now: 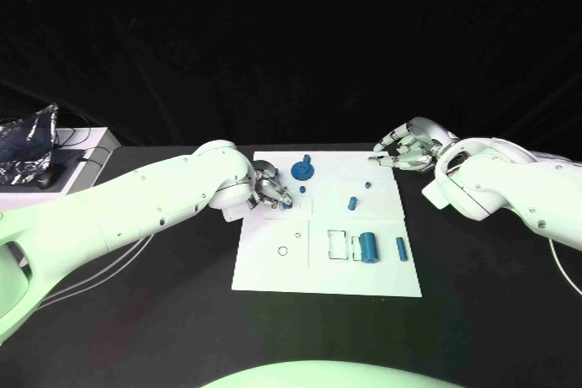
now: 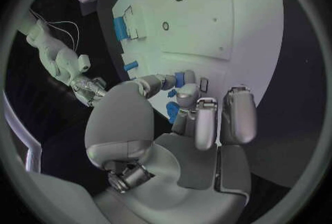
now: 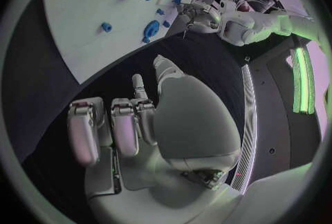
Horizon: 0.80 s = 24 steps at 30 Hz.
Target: Assemble the parts on the task board
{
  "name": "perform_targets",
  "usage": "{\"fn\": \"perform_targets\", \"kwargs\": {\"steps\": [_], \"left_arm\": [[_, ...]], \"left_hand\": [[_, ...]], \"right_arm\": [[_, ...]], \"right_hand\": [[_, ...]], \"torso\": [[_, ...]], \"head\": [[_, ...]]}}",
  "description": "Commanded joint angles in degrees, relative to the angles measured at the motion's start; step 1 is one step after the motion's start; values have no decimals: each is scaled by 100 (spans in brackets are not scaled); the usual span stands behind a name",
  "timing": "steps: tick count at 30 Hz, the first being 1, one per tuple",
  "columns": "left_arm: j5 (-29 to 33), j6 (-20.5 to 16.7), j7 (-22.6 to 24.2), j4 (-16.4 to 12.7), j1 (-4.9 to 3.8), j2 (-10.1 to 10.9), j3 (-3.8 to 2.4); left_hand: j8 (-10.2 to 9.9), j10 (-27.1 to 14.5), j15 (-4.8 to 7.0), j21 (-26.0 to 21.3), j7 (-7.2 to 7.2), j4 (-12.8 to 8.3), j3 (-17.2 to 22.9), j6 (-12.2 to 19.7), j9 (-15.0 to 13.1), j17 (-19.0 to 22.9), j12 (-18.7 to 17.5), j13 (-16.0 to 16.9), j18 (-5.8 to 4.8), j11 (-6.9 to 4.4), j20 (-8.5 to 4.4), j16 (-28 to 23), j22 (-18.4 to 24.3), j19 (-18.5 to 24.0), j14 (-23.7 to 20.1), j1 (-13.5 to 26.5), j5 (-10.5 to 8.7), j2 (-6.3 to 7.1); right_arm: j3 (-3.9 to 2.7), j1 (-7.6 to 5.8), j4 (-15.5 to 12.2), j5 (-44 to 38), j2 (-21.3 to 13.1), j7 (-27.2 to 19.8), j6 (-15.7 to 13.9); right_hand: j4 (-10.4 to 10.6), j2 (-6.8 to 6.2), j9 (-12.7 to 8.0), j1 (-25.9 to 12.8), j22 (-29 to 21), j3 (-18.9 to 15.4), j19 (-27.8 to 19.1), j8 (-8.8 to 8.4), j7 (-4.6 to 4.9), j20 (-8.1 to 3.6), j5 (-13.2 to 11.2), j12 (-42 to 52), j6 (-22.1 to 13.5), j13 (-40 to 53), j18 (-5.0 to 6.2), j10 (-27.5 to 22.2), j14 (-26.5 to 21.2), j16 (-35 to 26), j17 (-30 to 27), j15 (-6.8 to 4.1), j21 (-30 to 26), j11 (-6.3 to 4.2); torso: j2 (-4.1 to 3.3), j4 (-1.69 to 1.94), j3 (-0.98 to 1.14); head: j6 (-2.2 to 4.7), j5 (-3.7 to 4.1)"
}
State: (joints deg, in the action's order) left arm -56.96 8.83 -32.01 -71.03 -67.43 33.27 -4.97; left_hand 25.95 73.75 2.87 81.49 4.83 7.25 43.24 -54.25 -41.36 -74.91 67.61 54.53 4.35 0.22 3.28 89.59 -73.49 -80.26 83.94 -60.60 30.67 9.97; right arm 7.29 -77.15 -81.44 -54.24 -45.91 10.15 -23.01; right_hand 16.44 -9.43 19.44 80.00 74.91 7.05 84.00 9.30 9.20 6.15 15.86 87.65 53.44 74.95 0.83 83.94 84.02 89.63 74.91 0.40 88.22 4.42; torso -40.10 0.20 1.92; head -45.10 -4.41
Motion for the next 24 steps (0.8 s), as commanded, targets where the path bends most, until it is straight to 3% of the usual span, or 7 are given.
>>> {"fn": "perform_targets", "kwargs": {"steps": [1,13,18,24], "left_arm": [[147,447,34,-74,-80,25,-8],[311,1014,-1,-35,-437,31,-29],[346,1420,-51,198,-563,-125,-24],[348,2275,-167,711,-747,-499,20]], "left_hand": [[38,39,37,25,-6,-1175,1134,-66,-20,-1503,9,15,-46,-6,-24,38,-7,-1,604,-68,35,-50],[28,49,39,31,-20,-1197,1115,-99,0,-1509,4,16,-49,-14,-25,41,-19,-4,606,-87,69,-48],[25,49,40,31,-22,-1202,1113,-105,4,-1509,0,13,-49,-15,-25,41,-19,-2,606,-92,78,-48],[8,40,42,30,-21,-1216,1094,-120,25,-1509,-29,-17,-48,-16,-27,41,-17,4,606,-107,127,-48]], "right_arm": [[-1,4,-2,-54,-2,-22,84],[-1,4,12,-59,13,-16,91],[0,4,17,-61,26,-16,100],[0,4,25,-63,50,-20,104]], "right_hand": [[4,-13,5,-62,1350,34,498,35,-7,-12,5,-4,-46,1277,-25,377,593,31,1492,-24,-40,-3],[4,-13,5,-62,1350,34,498,35,-7,-12,5,-4,-46,1277,-25,377,593,31,1492,-24,-40,-3],[4,-13,5,-62,1350,34,498,35,-7,-12,5,-4,-46,1277,-25,377,593,31,1492,-24,-40,-3],[4,-13,5,-62,1350,34,498,35,-7,-12,5,-4,-46,1277,-25,377,593,31,1492,-24,-40,-3]], "torso": [[-1,2,-1],[-3,-3,4],[-6,-13,8],[-7,-19,13]], "head": [[2,7],[16,-4],[29,9],[41,0]]}}
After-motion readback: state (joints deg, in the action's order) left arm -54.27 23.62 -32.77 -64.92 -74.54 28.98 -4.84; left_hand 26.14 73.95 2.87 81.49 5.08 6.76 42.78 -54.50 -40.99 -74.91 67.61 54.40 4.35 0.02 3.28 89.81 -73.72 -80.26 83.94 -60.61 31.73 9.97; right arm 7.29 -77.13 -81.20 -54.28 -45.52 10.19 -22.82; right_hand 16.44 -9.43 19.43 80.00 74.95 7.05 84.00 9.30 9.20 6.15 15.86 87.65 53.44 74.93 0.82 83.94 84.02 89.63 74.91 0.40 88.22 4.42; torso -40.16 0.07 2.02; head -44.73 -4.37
